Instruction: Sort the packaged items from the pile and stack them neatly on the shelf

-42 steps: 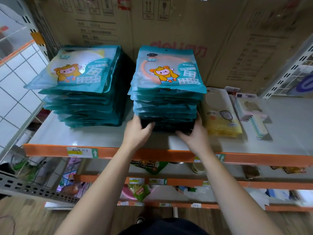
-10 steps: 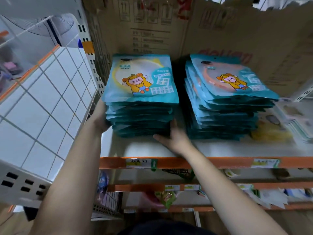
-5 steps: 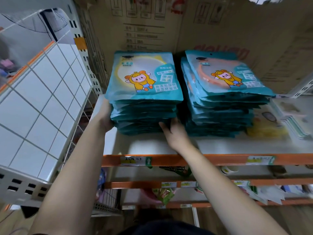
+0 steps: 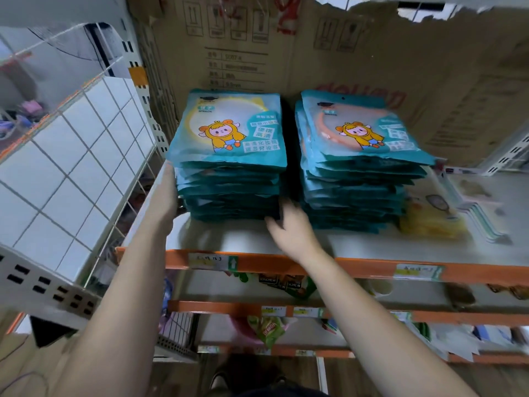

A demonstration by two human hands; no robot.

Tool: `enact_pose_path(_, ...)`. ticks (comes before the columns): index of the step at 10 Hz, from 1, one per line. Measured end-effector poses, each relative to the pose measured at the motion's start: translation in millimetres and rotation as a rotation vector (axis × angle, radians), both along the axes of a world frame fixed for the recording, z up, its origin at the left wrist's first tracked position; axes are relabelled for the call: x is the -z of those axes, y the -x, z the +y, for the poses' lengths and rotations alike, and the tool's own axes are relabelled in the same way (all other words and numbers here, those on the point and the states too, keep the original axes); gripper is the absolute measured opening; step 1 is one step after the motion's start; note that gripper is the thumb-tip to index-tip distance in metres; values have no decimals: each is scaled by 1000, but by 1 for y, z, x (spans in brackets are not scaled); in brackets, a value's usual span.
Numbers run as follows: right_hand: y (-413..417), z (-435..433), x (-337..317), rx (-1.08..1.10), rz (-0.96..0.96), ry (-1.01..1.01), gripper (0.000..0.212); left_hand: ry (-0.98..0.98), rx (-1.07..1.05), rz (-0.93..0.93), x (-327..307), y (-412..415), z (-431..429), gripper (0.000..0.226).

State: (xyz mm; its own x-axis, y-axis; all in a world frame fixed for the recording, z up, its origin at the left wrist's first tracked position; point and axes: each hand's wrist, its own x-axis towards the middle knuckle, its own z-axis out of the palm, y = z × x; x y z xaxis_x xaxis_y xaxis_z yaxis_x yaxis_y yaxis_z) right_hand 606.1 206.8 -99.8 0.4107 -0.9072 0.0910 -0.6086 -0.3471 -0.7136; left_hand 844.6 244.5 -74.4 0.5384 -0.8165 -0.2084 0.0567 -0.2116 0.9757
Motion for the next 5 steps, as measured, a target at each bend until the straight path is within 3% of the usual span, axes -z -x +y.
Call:
enact_pose_path(1,19,10,-5,-34,11,11,42,-38,-102,-18,6,23,25,86)
enact_pose_path(2,42,21,-12,-54,7,57,40,-158,-92,-323,13,43,41,95)
enact_pose_path(3,68,30,-12,-27,44,116,38,-121,-48,-589,15,75,58,44)
enact_pose_path(4,96,45,-9,-6,126,150,38,-73,47,-746,16,103,76,33)
enact_pose_path(5,122,60,-2,57,184,177,39,-82,141,-840,21,131,87,41)
